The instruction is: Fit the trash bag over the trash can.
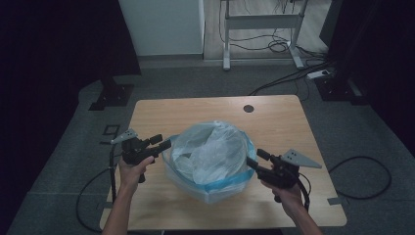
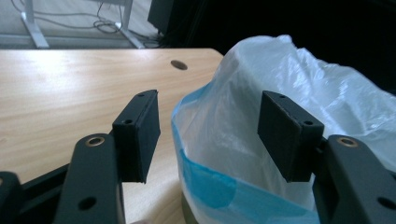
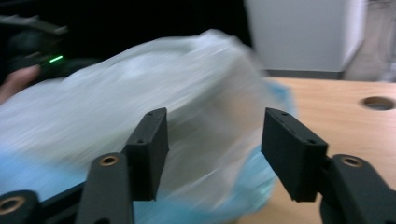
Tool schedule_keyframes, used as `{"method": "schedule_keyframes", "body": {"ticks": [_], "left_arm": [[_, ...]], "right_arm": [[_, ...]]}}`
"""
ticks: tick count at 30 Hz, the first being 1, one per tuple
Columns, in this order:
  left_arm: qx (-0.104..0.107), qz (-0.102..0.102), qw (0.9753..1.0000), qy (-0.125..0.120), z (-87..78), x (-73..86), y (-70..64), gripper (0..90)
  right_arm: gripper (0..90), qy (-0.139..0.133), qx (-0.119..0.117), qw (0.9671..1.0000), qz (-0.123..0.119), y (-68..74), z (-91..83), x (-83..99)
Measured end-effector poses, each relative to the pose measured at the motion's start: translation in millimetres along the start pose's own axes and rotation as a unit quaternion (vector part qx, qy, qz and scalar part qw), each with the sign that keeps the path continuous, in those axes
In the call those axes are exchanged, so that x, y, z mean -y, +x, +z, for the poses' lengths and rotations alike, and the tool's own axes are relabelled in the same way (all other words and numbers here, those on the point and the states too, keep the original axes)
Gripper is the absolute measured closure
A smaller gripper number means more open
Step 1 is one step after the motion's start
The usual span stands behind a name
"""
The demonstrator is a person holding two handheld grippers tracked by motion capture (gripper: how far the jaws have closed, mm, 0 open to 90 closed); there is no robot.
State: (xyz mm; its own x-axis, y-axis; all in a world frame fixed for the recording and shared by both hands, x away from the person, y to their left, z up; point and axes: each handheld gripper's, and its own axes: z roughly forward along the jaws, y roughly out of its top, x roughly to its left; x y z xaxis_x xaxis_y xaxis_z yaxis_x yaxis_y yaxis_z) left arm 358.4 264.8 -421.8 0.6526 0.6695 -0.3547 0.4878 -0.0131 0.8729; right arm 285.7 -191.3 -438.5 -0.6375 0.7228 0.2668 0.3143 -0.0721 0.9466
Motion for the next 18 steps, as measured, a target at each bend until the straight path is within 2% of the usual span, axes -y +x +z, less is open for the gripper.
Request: {"method": "schedule_keyframes", "body": {"ticks": [2, 4, 6, 10, 14, 18], "left_arm": [[-0.008, -0.007, 0.9999, 0.004, 1.3, 0.6, 0.5, 40.6], [-0.027, -0.016, 0.9995, 0.008, 2.2, 1.0, 1.9, 42.9], [-0.032, -0.029, 0.999, 0.009, 3.2, 1.6, 5.5, 43.6], [-0.037, -0.042, 0.9982, 0.022, 8.2, 3.8, 10.5, 44.0], [-0.038, -0.044, 0.9976, 0.039, 13.9, 7.4, 12.0, 46.8], [-0.019, -0.051, 0.9973, 0.05, 17.7, 12.4, 15.1, 57.8]], "right_arm": [[36.2, 0.005, -0.024, 0.9997, -0.008, 9.8, -5.8, 5.5], [33.5, 0.008, -0.05, 0.9985, -0.02, 19.2, -11.2, 9.4], [31.3, 0.01, -0.066, 0.9973, -0.03, 24.9, -13.4, 11.9], [27.7, 0.023, -0.096, 0.994, -0.048, 34.2, -10.0, 16.2], [27.2, 0.04, -0.106, 0.9911, -0.071, 40.2, -2.8, 21.7], [26.2, 0.048, -0.113, 0.9888, -0.084, 47.5, -1.1, 30.4]]}}
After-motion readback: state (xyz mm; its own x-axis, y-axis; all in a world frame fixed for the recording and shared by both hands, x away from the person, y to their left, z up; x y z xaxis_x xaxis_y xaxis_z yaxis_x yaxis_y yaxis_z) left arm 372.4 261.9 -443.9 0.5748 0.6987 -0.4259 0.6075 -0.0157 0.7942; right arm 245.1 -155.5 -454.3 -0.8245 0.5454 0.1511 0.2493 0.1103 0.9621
